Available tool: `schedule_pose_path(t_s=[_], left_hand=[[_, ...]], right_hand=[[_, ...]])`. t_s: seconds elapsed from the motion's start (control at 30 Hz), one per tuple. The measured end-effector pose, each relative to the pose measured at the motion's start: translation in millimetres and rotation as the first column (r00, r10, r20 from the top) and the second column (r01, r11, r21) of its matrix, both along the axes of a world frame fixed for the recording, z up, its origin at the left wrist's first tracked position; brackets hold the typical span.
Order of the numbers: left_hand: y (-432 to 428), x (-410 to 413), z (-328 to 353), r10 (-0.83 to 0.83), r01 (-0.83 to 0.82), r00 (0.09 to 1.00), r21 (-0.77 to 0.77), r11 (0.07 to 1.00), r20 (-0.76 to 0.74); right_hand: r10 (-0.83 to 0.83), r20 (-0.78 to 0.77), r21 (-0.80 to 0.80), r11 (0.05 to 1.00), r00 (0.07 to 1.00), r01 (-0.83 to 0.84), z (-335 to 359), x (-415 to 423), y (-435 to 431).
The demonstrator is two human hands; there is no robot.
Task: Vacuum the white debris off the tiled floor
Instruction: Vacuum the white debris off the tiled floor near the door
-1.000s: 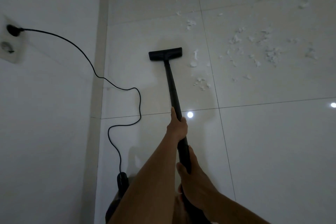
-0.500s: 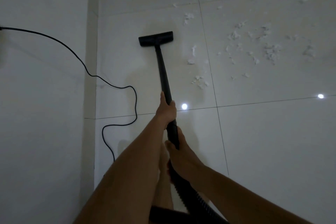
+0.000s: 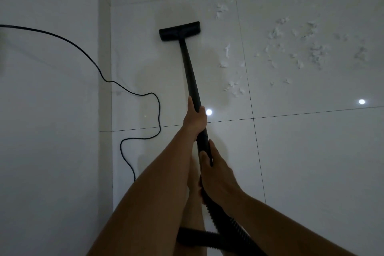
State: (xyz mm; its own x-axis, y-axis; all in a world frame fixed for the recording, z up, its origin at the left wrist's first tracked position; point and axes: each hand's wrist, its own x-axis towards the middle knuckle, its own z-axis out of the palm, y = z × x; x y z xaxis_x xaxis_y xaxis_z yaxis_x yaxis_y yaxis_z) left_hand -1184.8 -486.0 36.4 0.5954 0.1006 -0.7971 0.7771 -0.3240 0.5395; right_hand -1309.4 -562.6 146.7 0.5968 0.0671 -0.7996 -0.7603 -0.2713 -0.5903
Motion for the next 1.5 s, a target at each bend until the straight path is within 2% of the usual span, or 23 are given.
schedule_pose_path(t_s=[0.23,0.47,0.63,0.97,1.03,1.17,1.37,1.5], left_hand=[[11.3,6.6,6.6,0.172,-0.184,0.982,-0.195,0.963,-0.076],[11.7,12.9,4.2,0.18,-0.184,0.983,-0.139,0.973,-0.039],[11.0,12.1,2.6,0.133,-0.135,0.991,-0.112,0.985,-0.028],[19.3,17.0,-1.4,0.108,-0.109,0.994,-0.087,0.99,-0.023],[18.4,18.1,-0.2,0.114,-0.116,0.993,-0.1,0.988,-0.024],[16.3,21.0,1.1,0.144,-0.146,0.989,-0.12,0.982,-0.025],[14.1,19.4,11.4,0.215,-0.216,0.976,-0.154,0.964,-0.022],[11.2,20.2,14.0,0.116,-0.119,0.993,-0.097,0.988,-0.031]], right_hand=[[0.059,0.0,0.007,0.998,0.998,-0.059,7.5,19.3,5.1],[0.123,-0.07,0.045,0.992,0.99,-0.121,19.3,16.0,0.4],[0.135,-0.026,-0.014,0.991,0.991,-0.135,14.9,10.4,3.1],[0.156,-0.037,0.038,0.987,0.987,-0.155,4.2,21.7,7.1],[0.143,-0.052,0.048,0.989,0.988,-0.14,4.1,25.6,7.6],[0.085,0.021,-0.005,0.996,0.996,-0.085,5.8,24.6,10.5],[0.086,0.047,-0.046,0.995,0.995,-0.083,1.9,24.3,10.9],[0.07,0.04,-0.039,0.997,0.997,-0.068,-0.6,21.4,12.9]])
